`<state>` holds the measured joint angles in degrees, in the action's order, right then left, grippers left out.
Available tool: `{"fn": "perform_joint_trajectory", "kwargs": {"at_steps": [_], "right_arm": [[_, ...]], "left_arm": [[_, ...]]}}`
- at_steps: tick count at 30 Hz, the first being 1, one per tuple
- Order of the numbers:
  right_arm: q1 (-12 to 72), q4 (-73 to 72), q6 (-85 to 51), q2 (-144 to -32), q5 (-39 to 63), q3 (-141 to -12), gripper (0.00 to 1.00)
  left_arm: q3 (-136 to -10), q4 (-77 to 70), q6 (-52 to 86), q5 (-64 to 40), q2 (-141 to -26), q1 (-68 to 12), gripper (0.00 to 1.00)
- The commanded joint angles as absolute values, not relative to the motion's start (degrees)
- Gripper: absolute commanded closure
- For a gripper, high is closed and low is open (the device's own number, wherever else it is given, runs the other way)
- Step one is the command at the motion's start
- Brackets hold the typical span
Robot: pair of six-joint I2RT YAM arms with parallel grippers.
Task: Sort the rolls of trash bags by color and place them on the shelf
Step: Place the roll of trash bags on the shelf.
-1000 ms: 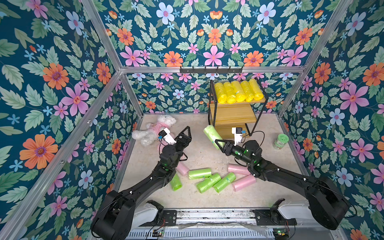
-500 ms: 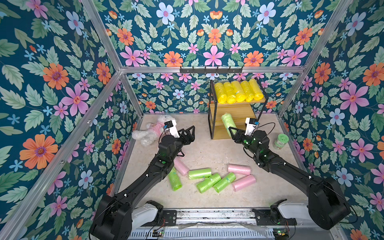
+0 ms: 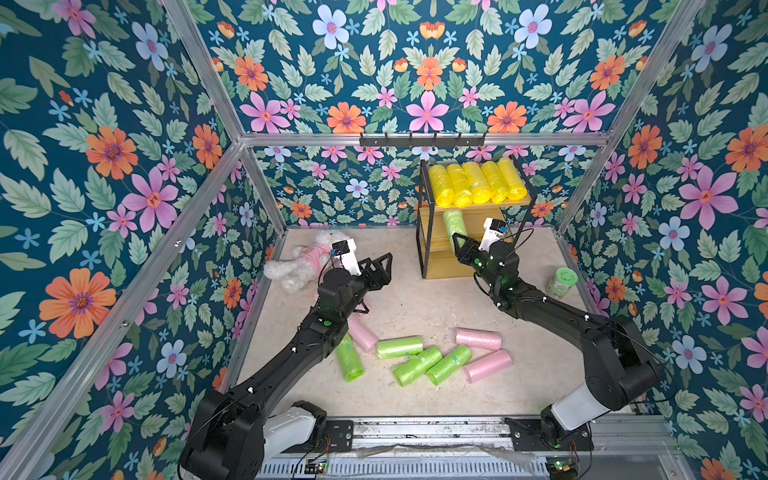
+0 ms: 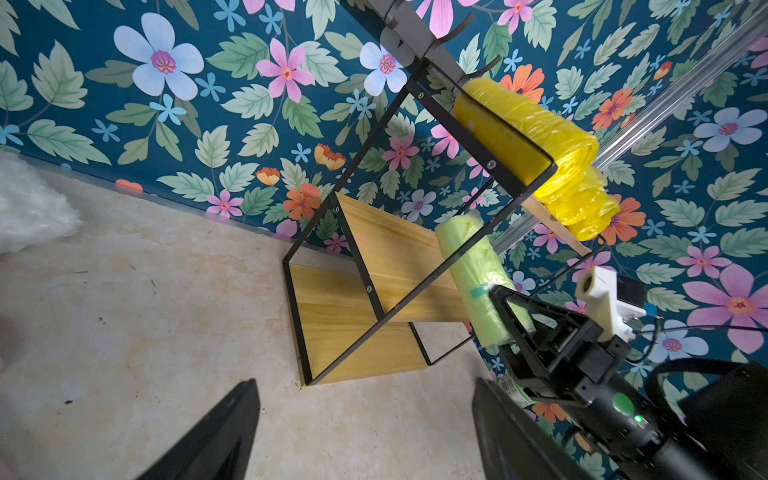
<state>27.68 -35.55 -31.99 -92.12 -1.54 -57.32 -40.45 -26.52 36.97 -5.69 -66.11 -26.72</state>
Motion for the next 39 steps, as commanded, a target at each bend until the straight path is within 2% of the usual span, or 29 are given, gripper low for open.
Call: {"fn": "perform_joint_trajectory", "kwargs": {"at_steps": [1, 19, 39], "right_arm": [[27.8, -41.0, -33.2, -93.8, -2.5, -58.8, 0.57], [31.1, -40.4, -34.2, -104.7, -3.3, -67.0, 0.53], [31.9, -37.1, -33.3, -104.2, -4.7, -66.6, 0.46]], "left_arm": [[-40.8, -27.6, 36.3, -6.2, -66.3, -26.7, 0.14], [-40.7, -27.9, 36.5, -6.7, -66.6, -26.7, 0.14], [-40.7, -28.0, 36.3, -6.5, -66.8, -26.7, 0.14]]}}
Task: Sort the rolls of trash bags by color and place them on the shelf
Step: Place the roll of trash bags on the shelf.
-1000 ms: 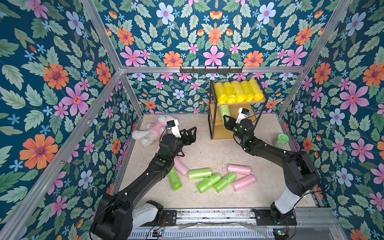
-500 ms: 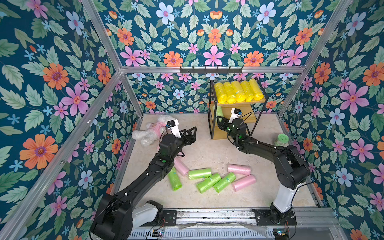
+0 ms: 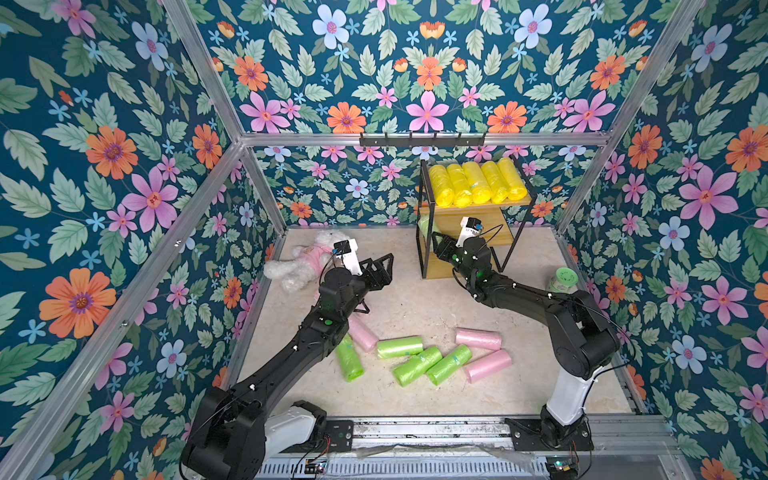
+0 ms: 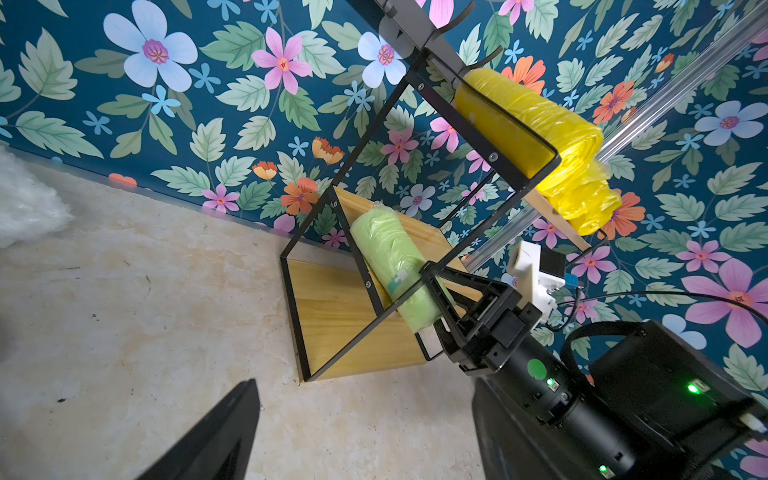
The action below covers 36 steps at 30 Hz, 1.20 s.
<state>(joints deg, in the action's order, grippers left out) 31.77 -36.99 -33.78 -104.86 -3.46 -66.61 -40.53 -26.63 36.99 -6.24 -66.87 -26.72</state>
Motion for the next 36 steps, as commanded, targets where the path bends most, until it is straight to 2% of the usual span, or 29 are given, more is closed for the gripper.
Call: {"fn": "perform_joint_trajectory", "kwargs": {"at_steps": [1, 21, 28, 36], "right_arm": [[31.8, -36.9, -33.2, -104.0, -4.7, -66.6, 0.46], [32.0, -35.5, -38.2, -103.9, -12.2, -67.0, 0.61], [31.9, -36.6, -41.1, -105.8, -12.9, -69.1, 0.61], [33.7, -36.6, -42.2, -106.0, -13.2, -69.1, 0.56]], "left_arm": [[-40.6, -28.0, 36.3, -6.5, -66.8, -26.7, 0.14], [-39.6, -28.5, 36.7, -6.2, -66.7, -26.7, 0.14], [-39.6, -28.6, 36.6, -6.2, -66.7, -26.7, 0.14], [-39.5, -28.7, 36.4, -6.0, -66.8, -26.7, 0.14]]}}
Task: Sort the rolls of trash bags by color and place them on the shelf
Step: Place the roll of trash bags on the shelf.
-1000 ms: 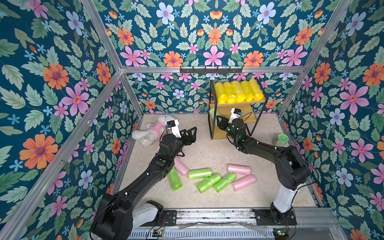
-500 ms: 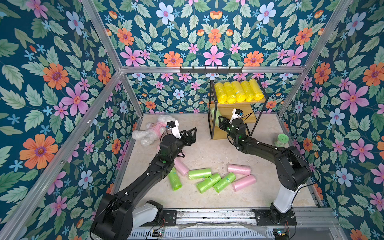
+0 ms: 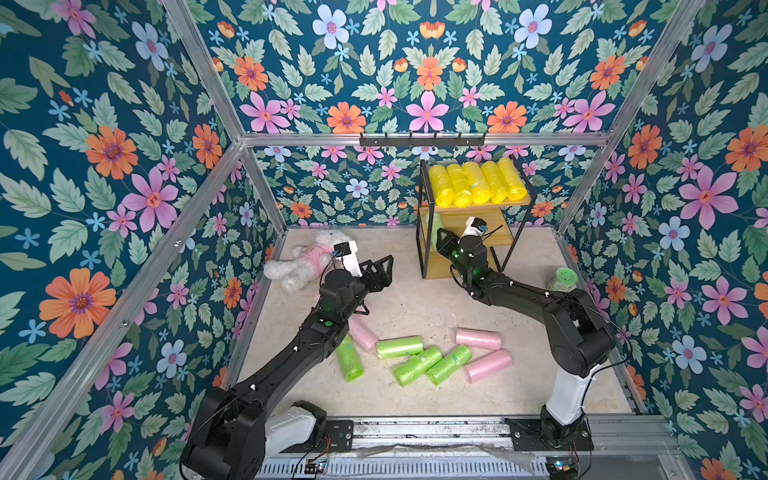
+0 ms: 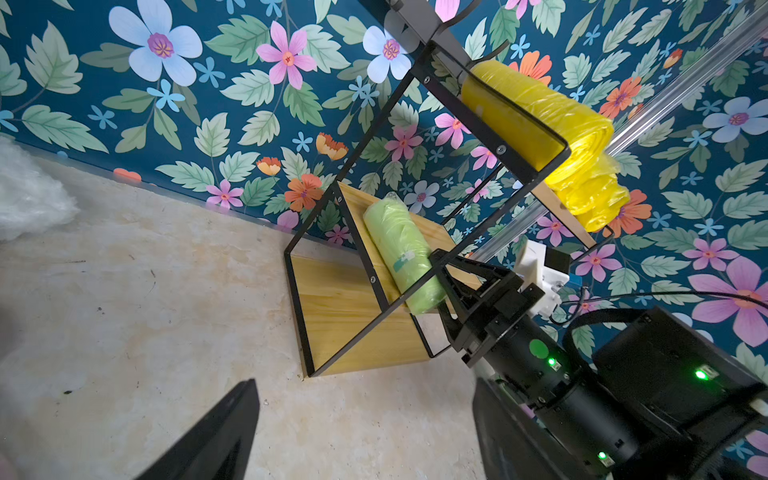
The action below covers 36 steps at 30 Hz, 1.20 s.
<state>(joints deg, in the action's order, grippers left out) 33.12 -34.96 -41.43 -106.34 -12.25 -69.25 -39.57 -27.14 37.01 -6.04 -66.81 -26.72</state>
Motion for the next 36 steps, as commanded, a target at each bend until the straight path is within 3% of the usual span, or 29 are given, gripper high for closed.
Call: {"fn": "perform_joint_trajectory", "kwargs": {"at_steps": [1, 21, 32, 36], "right_arm": [[34.0, -36.7, -42.3, -105.8, -13.5, -68.8, 0.55], [34.7, -35.8, -39.4, -98.7, -17.4, -63.9, 0.3], [36.5, -36.0, -33.9, -82.3, -17.7, -47.5, 0.26], [37.2, -33.1, -28.7, -76.1, -15.0, -42.7, 0.25]], "left_arm": [[-39.5, -28.7, 36.4, -6.0, -66.8, -26.7, 0.14], [-39.2, -25.8, 34.1, -5.0, -67.1, -26.7, 0.14], [-37.5, -7.6, 31.6, -5.2, -67.0, -27.2, 0.17], [-33.9, 1.0, 30.3, 3.9, -62.7, -27.1, 0.17]]}}
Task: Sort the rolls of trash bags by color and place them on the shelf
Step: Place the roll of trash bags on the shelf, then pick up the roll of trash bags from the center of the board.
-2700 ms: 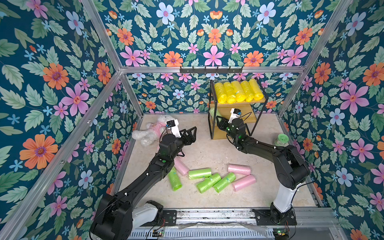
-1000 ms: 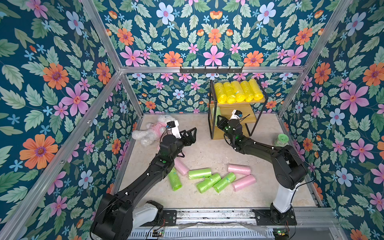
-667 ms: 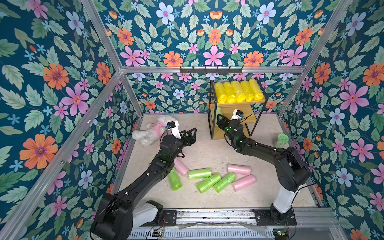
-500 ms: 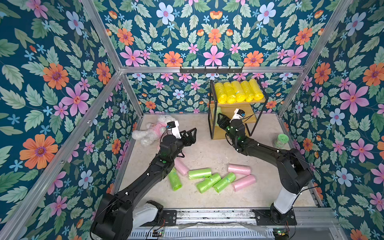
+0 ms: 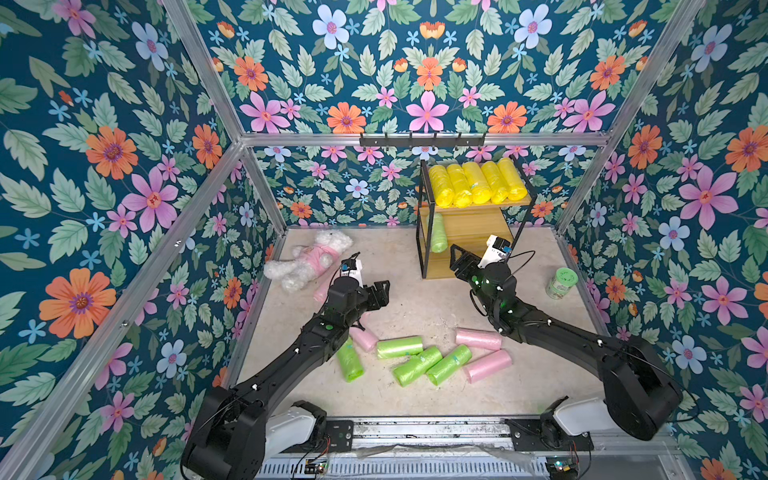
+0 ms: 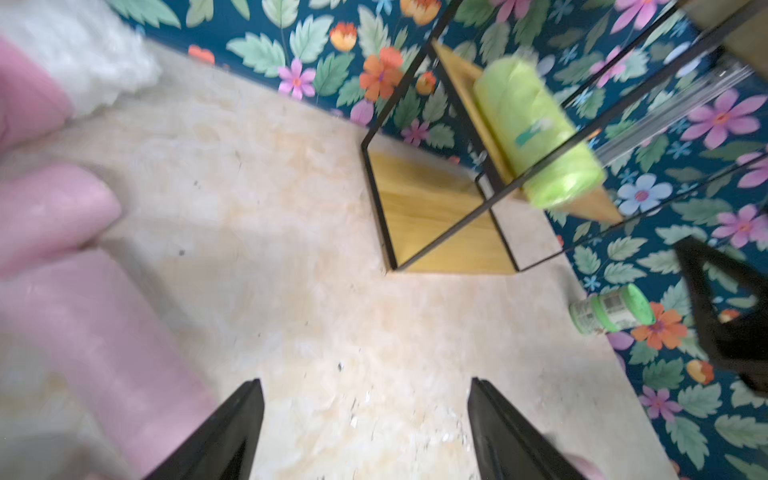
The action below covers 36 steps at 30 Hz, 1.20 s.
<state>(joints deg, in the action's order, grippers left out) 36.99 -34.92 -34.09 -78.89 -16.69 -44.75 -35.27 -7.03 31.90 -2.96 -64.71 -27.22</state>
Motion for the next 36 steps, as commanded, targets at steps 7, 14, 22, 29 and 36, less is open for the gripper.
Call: {"fn": "perform_joint_trajectory", "kwargs": {"at_steps": [7, 14, 22, 29, 36], "right_arm": [[37.3, -30.8, -27.4, -68.3, -14.0, -35.5, 0.24], [37.3, -34.9, -28.5, -67.3, -11.8, -32.4, 0.24], [37.3, -39.1, -29.9, -68.4, -10.2, -29.8, 0.23], [37.2, -40.1, -30.2, -68.6, -10.0, -29.1, 0.23], [37.3, -40.2, -30.8, -69.1, -9.7, -29.3, 0.23]], "left_arm": [[-28.4, 15.2, 35.9, 19.4, -52.6, -27.1, 0.14], [-29.6, 27.8, 42.2, 21.9, -52.0, -27.1, 0.18], [-32.1, 31.3, 40.9, 12.4, -61.2, -26.7, 0.17], [-31.5, 28.0, 39.2, 10.6, -65.4, -26.4, 0.23], [-29.1, 24.7, 38.9, 13.1, -66.6, -26.2, 0.4]]}}
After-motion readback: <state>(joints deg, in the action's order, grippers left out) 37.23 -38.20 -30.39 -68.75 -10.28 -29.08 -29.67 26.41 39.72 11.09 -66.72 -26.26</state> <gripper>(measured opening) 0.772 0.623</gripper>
